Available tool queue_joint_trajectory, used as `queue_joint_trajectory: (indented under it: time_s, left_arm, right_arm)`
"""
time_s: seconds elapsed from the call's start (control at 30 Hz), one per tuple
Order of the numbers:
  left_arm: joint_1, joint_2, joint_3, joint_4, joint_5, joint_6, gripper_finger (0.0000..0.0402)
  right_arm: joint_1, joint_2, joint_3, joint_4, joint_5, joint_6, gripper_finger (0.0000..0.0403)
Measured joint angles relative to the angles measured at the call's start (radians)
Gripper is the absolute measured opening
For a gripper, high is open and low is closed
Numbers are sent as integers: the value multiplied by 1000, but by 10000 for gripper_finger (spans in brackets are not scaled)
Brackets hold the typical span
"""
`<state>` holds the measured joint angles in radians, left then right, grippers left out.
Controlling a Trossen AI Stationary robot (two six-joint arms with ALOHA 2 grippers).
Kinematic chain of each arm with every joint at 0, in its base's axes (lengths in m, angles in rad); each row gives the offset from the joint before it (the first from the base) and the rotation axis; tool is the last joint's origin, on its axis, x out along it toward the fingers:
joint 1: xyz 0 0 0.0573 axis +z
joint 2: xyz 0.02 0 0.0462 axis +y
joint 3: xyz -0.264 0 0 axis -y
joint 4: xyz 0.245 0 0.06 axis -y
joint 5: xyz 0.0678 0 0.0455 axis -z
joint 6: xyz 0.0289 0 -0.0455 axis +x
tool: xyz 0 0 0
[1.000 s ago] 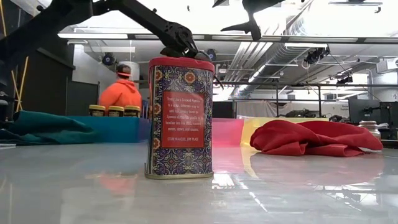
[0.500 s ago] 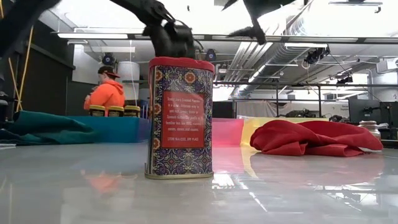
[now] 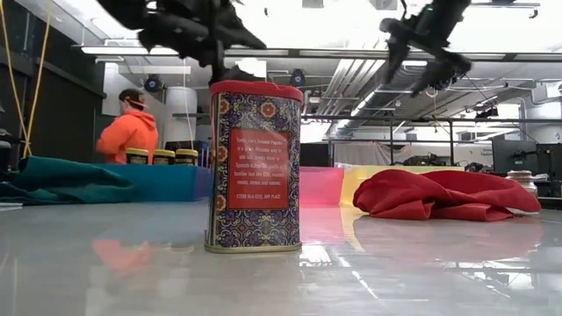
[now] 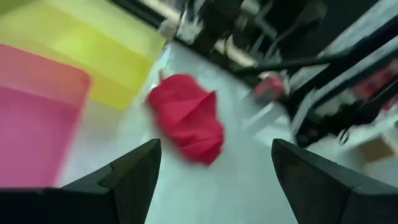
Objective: Sort spices by type
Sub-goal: Put the brown seasoning bottle into the pink bin
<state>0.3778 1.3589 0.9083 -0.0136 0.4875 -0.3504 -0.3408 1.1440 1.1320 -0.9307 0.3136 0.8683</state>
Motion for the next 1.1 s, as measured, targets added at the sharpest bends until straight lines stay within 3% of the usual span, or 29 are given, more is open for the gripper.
queue_joint_trajectory:
  time_s: [0.13,0.23,0.4,0.63,0.77,0.97,1.1]
  left_arm:
    - [-89,-74,-147,259,-113,-152,294]
    - [-127,-90,-186,352,-160,-246,294]
    - [-146,-92,-192,380,-178,-328,294]
    - [-144,-92,-192,380,-183,-225,294]
    - [-144,-92,-192,382,-184,-224,294]
    - [-152,-92,-192,384,-185,-252,294]
    - [-157,-92,-192,377,-185,-307,294]
  right_arm:
    - [0,-10,0,-184,24,65,296]
    - [0,-10,-1,-336,42,144,296]
    - [0,-10,-1,-454,75,220,296]
    - [0,-5,-1,-498,75,234,281]
    - [0,4,-2,-601,73,262,214]
    - [0,6,-123,-611,21,316,31]
    - [-5,7,-286,-499,-51,353,22]
